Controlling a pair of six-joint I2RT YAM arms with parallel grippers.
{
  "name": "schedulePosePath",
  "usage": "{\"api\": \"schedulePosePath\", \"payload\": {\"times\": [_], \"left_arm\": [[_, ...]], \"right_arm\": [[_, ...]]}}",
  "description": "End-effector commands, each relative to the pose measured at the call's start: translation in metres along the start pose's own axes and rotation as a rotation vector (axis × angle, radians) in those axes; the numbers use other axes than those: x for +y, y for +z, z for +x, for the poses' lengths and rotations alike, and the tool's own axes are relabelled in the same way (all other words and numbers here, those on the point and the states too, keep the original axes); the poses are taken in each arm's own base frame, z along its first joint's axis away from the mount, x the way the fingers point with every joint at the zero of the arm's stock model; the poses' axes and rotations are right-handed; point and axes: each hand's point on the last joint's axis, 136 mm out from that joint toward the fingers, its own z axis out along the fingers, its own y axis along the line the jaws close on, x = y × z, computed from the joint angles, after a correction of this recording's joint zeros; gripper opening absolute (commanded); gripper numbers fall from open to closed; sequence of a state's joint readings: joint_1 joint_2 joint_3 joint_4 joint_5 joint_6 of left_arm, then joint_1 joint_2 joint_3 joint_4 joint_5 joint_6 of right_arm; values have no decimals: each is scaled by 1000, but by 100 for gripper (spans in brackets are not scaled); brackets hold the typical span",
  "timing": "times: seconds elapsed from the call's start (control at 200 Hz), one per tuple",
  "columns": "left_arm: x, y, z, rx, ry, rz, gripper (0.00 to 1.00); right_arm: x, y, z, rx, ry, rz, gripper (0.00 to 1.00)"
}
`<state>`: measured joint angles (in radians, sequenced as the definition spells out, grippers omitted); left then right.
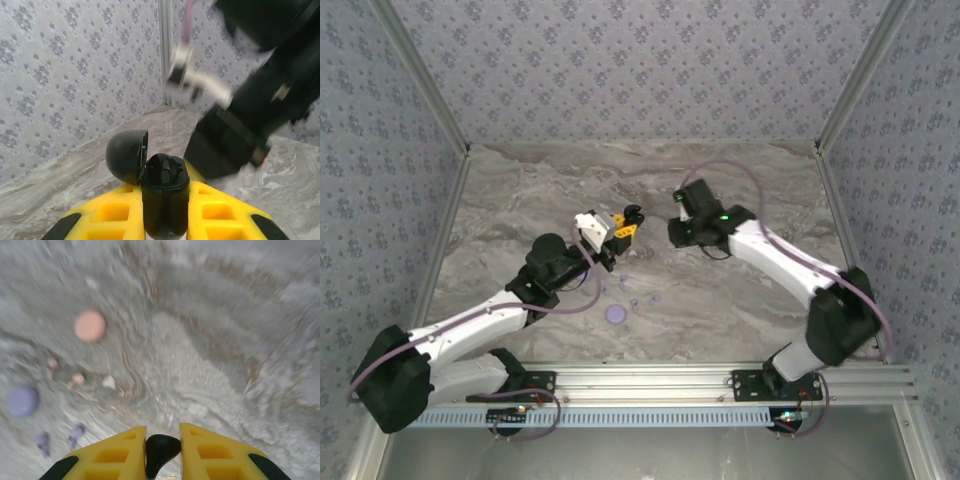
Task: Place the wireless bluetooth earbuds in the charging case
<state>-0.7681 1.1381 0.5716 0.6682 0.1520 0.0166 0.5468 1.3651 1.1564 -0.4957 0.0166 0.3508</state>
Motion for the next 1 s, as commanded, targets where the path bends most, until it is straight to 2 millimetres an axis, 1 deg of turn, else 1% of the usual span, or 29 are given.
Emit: {"api": "schedulePosePath", "payload": {"times": [0.0, 0.08, 0.14, 0.225, 0.325, 0.43, 0.54, 0.664, 0.784, 0.994], "left_arm": [[-10, 9, -33, -105, -21, 63, 0], [-13, 17, -32, -106, -34, 85, 0], [-15, 22, -31, -105, -47, 104, 0], [-18, 29, -30, -111, -67, 131, 0], [-21, 37, -31, -122, -89, 153, 0], [-23, 42, -32, -128, -108, 174, 0], [-24, 44, -31, -131, -120, 183, 0], [-24, 44, -32, -132, -120, 185, 0], [-24, 43, -33, -133, -119, 183, 0], [-22, 43, -34, -133, -116, 172, 0]], "right_arm": [[7, -39, -26, -129, 29, -89, 22], [14, -70, -43, -213, 31, -140, 22], [22, -89, -53, -262, 34, -179, 22], [34, -106, -62, -317, 48, -236, 22], [48, -115, -68, -368, 51, -279, 22], [62, -116, -71, -406, 48, -307, 22], [69, -113, -74, -420, 44, -318, 22], [73, -105, -75, -406, 31, -311, 21], [75, -96, -70, -376, 19, -298, 21], [77, -88, -60, -337, 10, -284, 21]]}}
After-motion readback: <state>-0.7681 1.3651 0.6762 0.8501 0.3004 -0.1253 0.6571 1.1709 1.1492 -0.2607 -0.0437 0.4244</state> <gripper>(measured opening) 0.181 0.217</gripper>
